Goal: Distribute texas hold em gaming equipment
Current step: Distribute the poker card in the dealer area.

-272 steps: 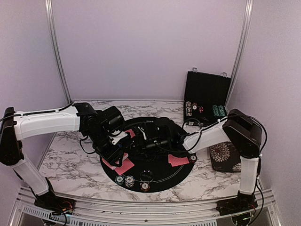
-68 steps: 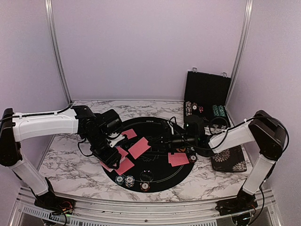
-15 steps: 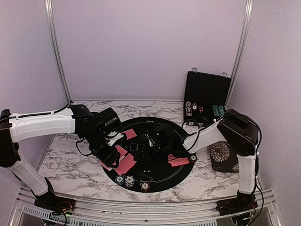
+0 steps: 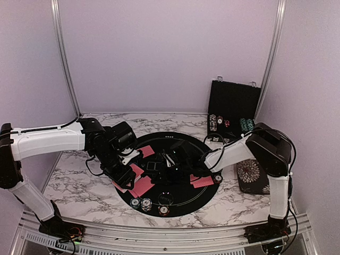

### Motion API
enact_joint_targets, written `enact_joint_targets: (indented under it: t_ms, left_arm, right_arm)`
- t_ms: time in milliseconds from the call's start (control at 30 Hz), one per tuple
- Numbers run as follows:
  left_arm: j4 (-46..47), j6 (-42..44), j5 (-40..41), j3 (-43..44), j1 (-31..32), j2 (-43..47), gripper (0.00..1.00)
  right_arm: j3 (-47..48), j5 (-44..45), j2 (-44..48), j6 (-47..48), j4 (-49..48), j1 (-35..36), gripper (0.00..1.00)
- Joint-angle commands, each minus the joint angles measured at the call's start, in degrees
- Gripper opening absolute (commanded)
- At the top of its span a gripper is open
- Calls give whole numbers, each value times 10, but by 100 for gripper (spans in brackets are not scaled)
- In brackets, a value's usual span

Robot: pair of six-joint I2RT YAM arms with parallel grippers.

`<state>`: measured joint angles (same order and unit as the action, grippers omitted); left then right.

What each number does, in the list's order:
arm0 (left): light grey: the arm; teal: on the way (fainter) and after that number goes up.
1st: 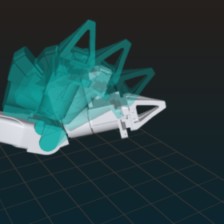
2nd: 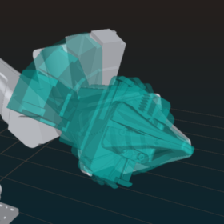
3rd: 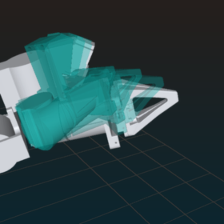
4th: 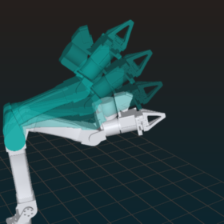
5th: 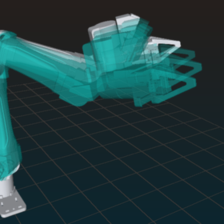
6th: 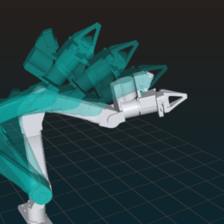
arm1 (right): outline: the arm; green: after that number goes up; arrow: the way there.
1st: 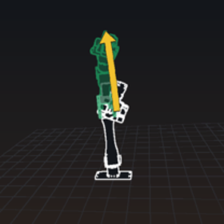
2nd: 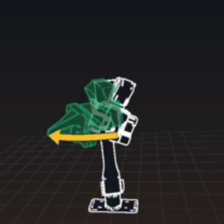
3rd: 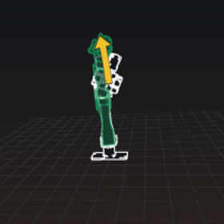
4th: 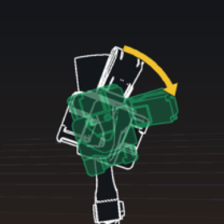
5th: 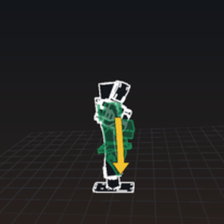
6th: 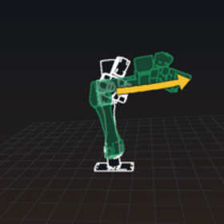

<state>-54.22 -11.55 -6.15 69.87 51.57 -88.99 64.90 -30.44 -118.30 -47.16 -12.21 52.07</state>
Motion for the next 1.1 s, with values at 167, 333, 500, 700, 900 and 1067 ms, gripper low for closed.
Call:
enact_joint_targets:
  t_ms: [167,333,500,700,900,1067]
  left_arm:
    - [3,6,-5,3,-3,8,51]
    - [3,6,-5,5,-3,9,51]
    - [3,6,-4,7,-3,10,51]
    - [3,6,-2,8,-3,11,51]
    - [3,6,0,9,-3,13,51]
    - [2,6,-1,9,-3,14,51]
  right_arm:
    - [19,52,19,37,65,9,14]
    - [22,65,29,45,81,11,20]
    - [23,74,38,49,93,12,24]
    - [16,77,61,50,97,11,33]
    - [5,74,102,43,89,7,45]
    - [-16,28,138,17,41,-4,50]
